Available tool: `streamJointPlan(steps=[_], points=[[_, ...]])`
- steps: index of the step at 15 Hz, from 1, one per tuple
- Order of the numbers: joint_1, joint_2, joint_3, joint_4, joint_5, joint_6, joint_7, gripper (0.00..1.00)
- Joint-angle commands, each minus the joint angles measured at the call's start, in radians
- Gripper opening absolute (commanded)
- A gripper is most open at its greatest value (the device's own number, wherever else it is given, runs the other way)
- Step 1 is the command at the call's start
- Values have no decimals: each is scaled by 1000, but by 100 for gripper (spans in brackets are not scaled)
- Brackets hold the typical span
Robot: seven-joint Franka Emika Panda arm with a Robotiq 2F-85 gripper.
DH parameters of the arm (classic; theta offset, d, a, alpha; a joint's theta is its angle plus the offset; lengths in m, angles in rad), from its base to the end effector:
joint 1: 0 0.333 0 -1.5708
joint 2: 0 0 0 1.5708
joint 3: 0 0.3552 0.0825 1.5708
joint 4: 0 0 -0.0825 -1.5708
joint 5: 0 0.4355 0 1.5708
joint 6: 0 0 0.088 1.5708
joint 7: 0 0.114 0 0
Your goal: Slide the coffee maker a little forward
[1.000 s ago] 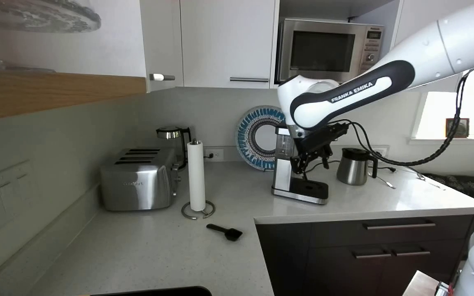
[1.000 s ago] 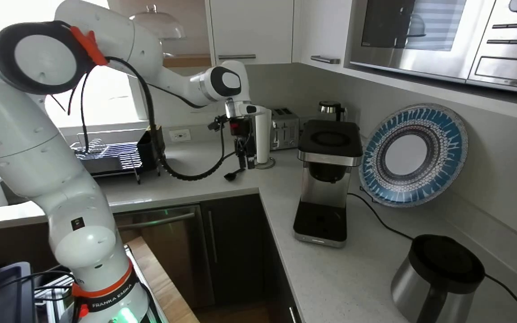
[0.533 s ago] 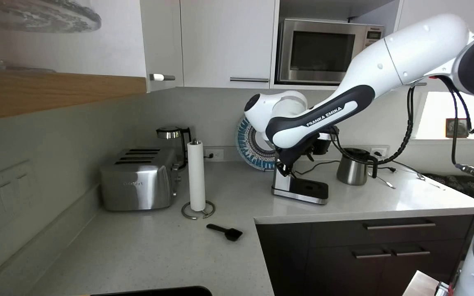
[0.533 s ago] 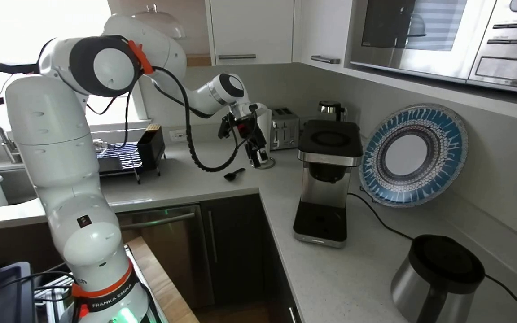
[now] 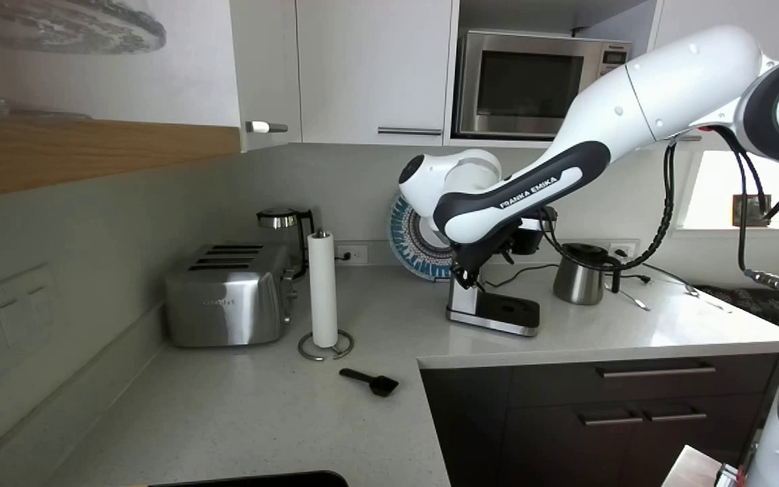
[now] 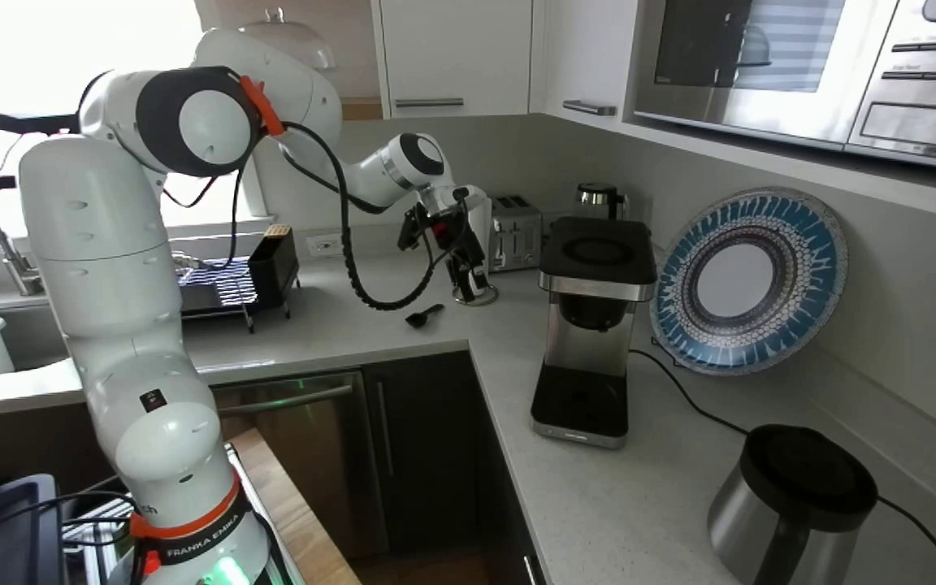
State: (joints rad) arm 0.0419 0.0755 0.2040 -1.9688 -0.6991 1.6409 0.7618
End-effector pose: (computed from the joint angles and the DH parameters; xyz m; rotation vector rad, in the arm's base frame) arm 0.5816 0.0726 0.4387 2.3476 -0.3733 -0.0199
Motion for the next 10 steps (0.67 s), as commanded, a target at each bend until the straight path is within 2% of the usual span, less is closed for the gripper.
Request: streamJointPlan(steps=[1,3,6,10], points=[[37,0,-36,3,3,-2,-2,100],[43,26,-37,24,-9,-22,-8,100],[90,120,-38,91,-123,-156,31,100],[141,256,-53,179,-233,-264,34,100]])
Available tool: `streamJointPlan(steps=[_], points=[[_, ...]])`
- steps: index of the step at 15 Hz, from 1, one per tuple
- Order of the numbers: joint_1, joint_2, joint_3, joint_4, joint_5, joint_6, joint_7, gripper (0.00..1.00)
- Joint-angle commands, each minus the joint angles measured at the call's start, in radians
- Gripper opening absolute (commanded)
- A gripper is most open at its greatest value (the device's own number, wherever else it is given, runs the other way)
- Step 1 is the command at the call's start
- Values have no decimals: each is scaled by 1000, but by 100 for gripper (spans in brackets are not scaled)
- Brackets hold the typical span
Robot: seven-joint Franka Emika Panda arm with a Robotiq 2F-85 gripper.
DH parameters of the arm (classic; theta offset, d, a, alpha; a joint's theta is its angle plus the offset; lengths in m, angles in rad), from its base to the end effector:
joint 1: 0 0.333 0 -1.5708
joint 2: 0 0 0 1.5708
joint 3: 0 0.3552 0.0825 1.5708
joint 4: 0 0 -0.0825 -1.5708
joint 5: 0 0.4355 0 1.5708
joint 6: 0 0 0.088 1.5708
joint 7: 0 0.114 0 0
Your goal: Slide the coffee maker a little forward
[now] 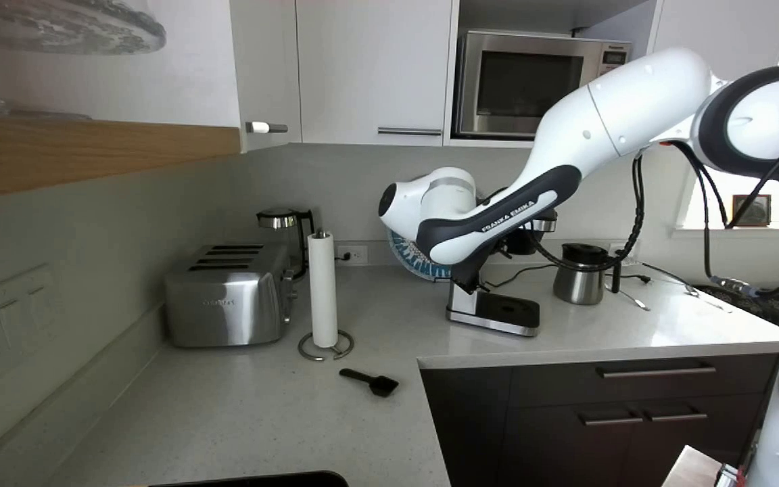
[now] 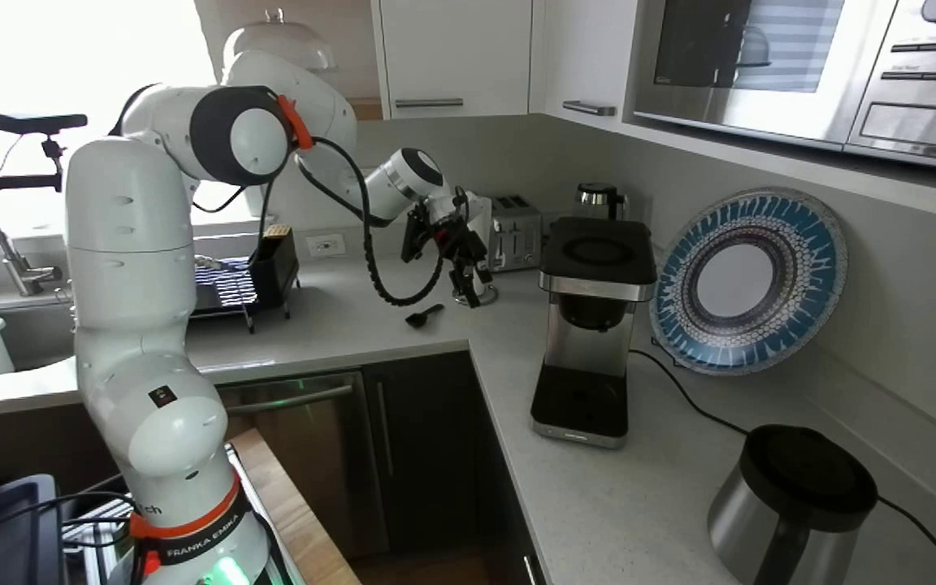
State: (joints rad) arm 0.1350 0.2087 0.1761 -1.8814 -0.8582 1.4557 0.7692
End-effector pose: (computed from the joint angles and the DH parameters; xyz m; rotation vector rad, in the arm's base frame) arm 0.5987 0.0891 0.4104 2.1189 -0.2777 -0.0978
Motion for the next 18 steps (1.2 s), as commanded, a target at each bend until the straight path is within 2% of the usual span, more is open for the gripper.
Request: streamJointPlan(steps=[1,2,3,7,12,13,18], points=[[57,152,-31,108,-101,-79,30,100],[64,188,-38,128,-135,-62,51,83],[70,220,-47,145,-168,-50,64,74],[67,313,-68,191,-245,43,114,42],[72,398,-97,242,-402,169,146,4],[71,411,-99,255,-422,188,151,1],[61,485,-102,332,-485,291,144,0]])
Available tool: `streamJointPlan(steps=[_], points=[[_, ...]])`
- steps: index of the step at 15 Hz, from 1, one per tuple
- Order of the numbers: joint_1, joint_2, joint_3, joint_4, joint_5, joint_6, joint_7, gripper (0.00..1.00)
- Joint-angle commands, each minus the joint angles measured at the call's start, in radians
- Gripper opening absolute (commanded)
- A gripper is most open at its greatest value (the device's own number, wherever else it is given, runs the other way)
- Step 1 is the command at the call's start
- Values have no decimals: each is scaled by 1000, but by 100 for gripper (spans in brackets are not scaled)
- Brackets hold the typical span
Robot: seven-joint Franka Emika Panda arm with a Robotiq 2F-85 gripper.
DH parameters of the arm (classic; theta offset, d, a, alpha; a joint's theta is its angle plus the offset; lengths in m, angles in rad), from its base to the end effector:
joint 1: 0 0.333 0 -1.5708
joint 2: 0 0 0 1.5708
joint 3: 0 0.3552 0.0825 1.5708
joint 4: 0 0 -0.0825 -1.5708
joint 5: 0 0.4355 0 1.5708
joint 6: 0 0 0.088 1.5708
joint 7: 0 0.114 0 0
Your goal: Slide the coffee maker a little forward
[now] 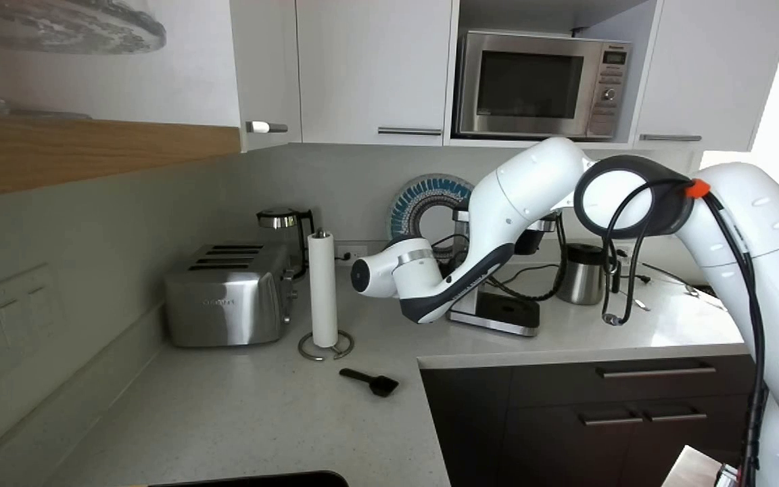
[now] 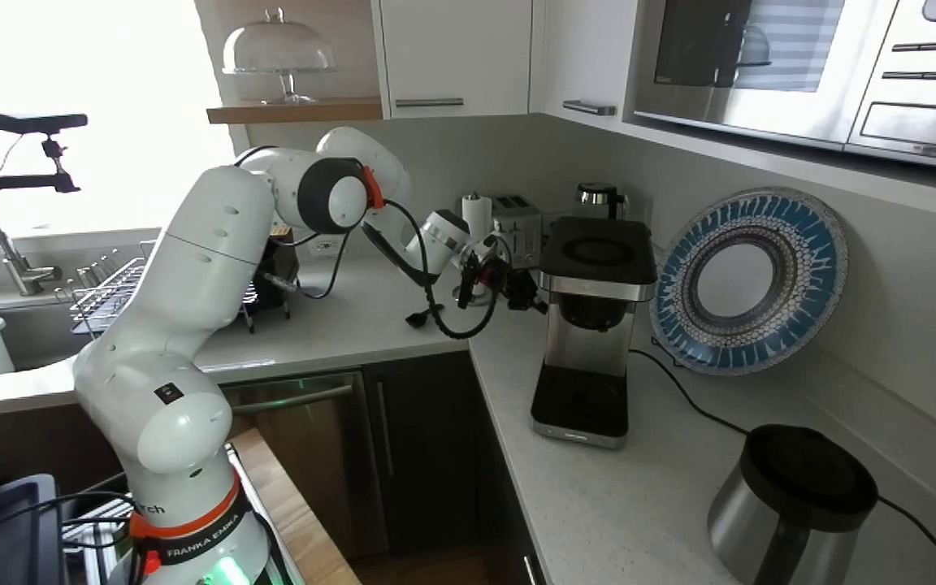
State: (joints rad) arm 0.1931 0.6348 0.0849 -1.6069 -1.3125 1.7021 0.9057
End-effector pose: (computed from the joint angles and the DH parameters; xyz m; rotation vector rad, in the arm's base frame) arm 0.7332 0.0975 0.2765 1.9158 -0.0370 0.3018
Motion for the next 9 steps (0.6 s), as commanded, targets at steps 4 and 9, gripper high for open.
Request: streamJointPlan(steps=[4,9], points=[[5,49,-13,50,-3,40,-2,1],[3,80,-20,79,-10,42,-8,0]])
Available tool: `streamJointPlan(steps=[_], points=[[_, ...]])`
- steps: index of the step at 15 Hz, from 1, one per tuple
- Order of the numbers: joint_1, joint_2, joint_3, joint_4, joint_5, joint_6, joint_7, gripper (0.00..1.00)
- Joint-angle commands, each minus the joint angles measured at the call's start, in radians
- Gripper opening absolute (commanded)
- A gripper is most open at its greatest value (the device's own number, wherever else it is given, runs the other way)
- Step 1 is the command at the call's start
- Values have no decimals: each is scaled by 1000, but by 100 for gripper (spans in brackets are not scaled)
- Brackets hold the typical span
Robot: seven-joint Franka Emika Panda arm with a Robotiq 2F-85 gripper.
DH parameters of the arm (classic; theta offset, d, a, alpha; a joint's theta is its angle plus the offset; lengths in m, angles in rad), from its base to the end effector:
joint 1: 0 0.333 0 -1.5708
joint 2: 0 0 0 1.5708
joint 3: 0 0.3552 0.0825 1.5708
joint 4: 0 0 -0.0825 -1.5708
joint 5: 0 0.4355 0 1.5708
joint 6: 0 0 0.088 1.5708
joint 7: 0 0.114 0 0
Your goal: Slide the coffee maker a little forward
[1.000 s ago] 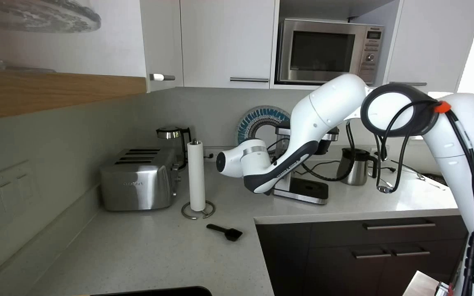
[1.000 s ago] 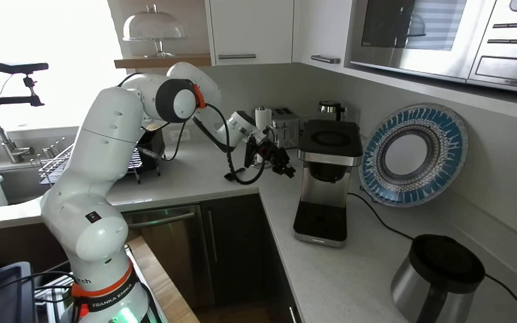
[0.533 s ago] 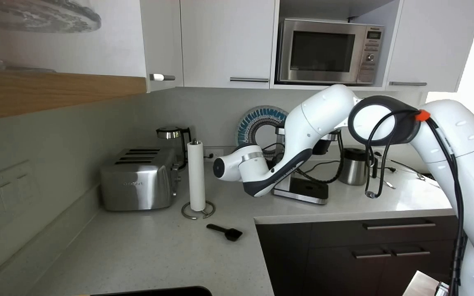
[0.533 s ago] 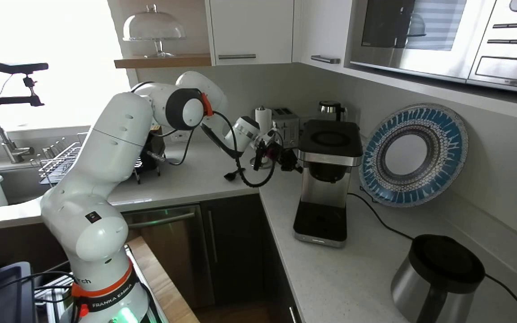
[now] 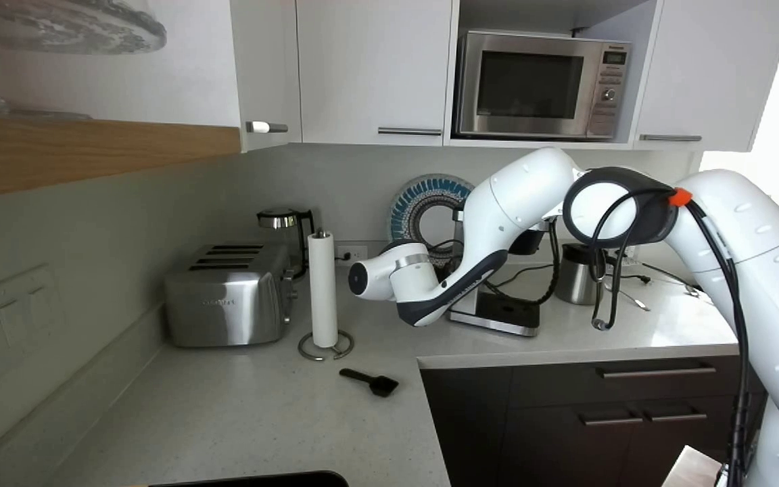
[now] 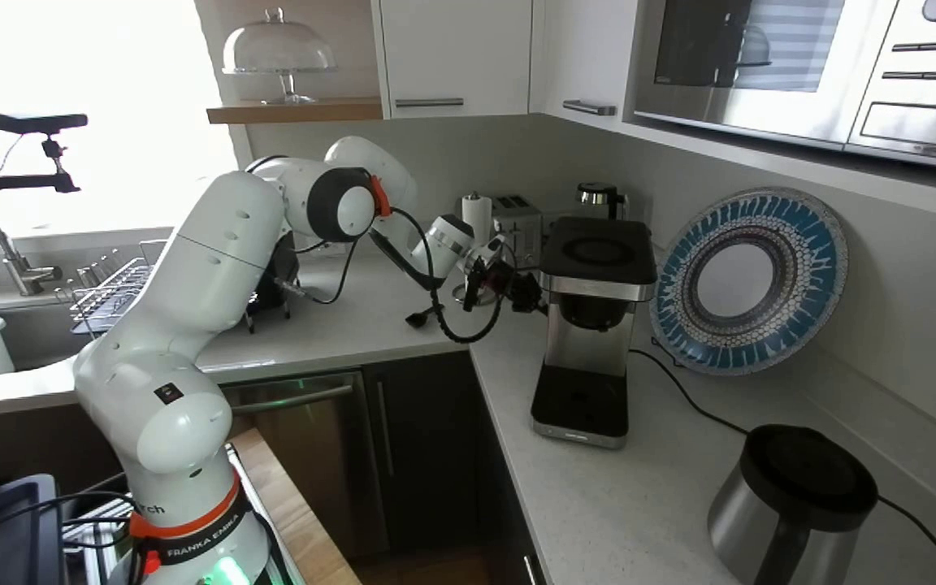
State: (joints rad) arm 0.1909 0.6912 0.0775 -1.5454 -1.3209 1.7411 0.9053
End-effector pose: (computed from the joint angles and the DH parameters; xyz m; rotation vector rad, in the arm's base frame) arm 0.7511 0.0984 0.2620 1.9348 -0.0252 0.3292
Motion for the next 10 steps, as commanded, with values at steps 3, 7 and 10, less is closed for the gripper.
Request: streamJointPlan(steps=[3,7,10], points=[[9,61,-24,34,-15,2,6,0],[11,107,-41,52,-37,9,17,0],[11,142,-58,71,-66,5,32,0]])
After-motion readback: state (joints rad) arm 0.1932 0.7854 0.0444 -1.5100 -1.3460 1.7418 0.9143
